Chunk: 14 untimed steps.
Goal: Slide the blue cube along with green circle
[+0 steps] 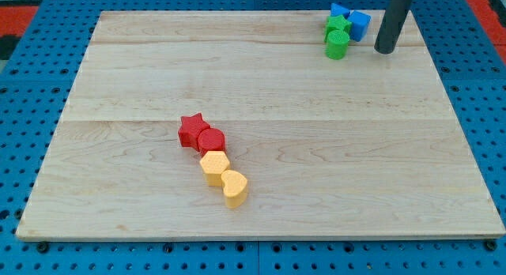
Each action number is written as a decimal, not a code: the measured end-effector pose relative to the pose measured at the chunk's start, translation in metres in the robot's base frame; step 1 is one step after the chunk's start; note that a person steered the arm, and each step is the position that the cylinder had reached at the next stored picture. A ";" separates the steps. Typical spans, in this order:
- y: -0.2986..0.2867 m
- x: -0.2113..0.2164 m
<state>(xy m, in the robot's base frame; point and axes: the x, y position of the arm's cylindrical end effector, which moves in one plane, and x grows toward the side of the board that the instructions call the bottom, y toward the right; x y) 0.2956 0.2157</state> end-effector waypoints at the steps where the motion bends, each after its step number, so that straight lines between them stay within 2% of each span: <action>1: 0.000 0.002; 2: 0.000 0.013; 3: -0.009 -0.027; 4: -0.001 -0.035; 5: 0.047 -0.034; 6: 0.047 -0.069; 7: 0.020 -0.082; 8: -0.041 -0.030; 9: -0.066 0.009; 10: -0.079 0.012; 11: -0.063 -0.007; 12: -0.006 -0.005; 13: -0.006 -0.049; 14: -0.022 -0.076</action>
<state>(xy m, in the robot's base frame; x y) 0.2197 0.1939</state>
